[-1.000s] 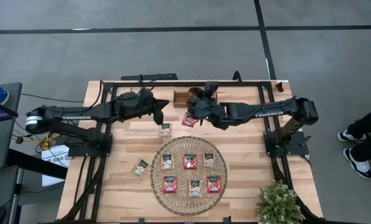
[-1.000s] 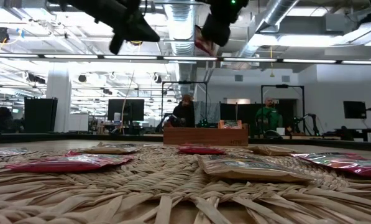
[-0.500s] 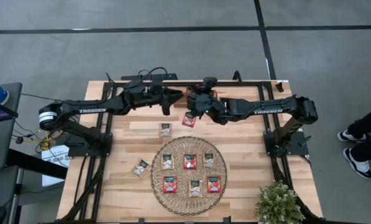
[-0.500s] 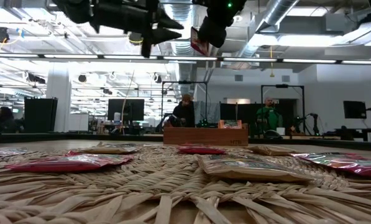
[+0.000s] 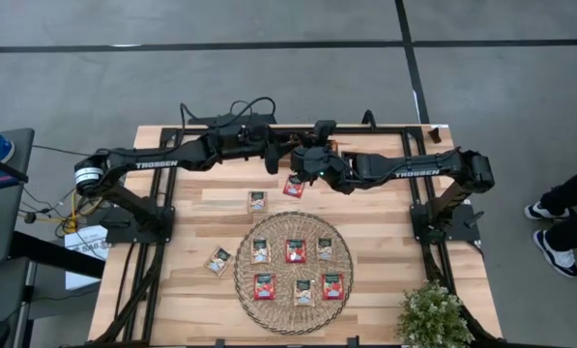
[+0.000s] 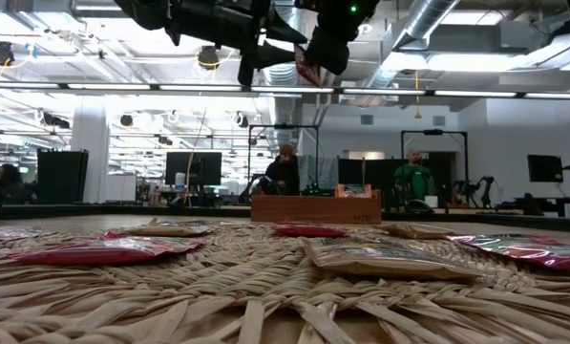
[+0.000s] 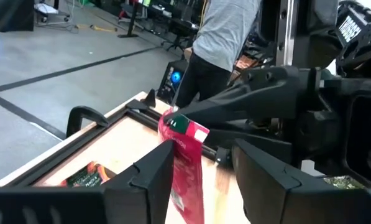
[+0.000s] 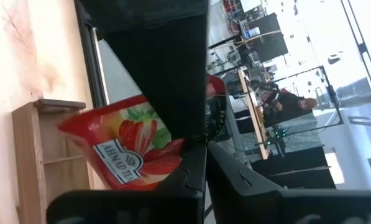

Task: Pick & Place Tea
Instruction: Put the red tea bag into the middle section of the wooden organizer

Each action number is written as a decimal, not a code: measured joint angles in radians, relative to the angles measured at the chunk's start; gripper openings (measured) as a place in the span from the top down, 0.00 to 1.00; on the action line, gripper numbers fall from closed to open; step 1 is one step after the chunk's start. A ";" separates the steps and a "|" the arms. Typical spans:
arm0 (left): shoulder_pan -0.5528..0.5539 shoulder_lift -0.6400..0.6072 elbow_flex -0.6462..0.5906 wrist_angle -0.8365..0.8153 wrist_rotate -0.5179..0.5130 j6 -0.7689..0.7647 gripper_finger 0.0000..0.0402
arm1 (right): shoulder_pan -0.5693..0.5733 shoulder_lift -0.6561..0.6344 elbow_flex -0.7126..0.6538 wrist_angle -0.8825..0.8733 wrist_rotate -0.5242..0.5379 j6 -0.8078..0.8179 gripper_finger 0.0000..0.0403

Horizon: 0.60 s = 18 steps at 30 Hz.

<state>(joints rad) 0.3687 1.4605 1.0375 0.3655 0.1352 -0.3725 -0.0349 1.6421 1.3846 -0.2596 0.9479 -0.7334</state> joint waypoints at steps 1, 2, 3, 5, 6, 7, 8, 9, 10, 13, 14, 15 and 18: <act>0.000 0.000 0.001 0.002 -0.003 0.000 0.61 | 0.000 0.000 0.000 0.002 0.000 0.000 1.00; 0.000 0.000 0.001 0.002 -0.011 0.002 0.62 | 0.000 0.000 0.000 0.005 0.000 0.000 1.00; 0.000 0.000 0.001 0.002 -0.018 0.006 0.63 | 0.000 0.000 0.000 0.007 -0.002 0.000 1.00; 0.000 0.000 0.001 0.002 -0.027 0.020 0.65 | 0.000 0.000 0.000 0.007 -0.003 0.000 1.00; 0.000 0.000 0.001 0.002 -0.031 0.021 0.67 | 0.000 0.000 0.000 0.007 -0.004 0.000 1.00; 0.000 0.000 0.001 0.002 -0.036 0.021 0.68 | 0.000 0.000 0.000 0.007 -0.003 0.000 1.00; 0.000 0.000 0.001 0.002 -0.039 0.022 0.71 | 0.000 0.000 0.000 0.007 -0.004 0.000 1.00; 0.000 0.000 0.001 0.001 -0.046 0.022 0.74 | 0.001 0.000 0.000 0.007 -0.004 0.000 1.00; 0.000 0.000 0.001 0.001 -0.050 0.022 0.77 | 0.002 0.000 0.000 0.007 -0.005 0.000 1.00; 0.001 0.000 0.001 0.001 -0.059 0.038 0.89 | 0.008 0.000 0.000 0.007 -0.004 0.000 1.00; 0.001 0.000 0.001 0.001 -0.062 0.046 0.94 | 0.008 0.000 0.000 0.008 -0.004 0.000 1.00; 0.001 0.000 0.001 0.001 -0.066 0.049 0.97 | 0.010 0.000 0.000 0.010 -0.004 0.000 1.00; 0.001 0.000 0.001 0.001 -0.075 0.050 0.99 | 0.015 0.000 0.000 0.014 -0.004 0.000 1.00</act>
<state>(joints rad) 0.3695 1.4601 1.0386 0.3664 0.0602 -0.3222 -0.0200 1.6417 1.3846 -0.2459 0.9443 -0.7330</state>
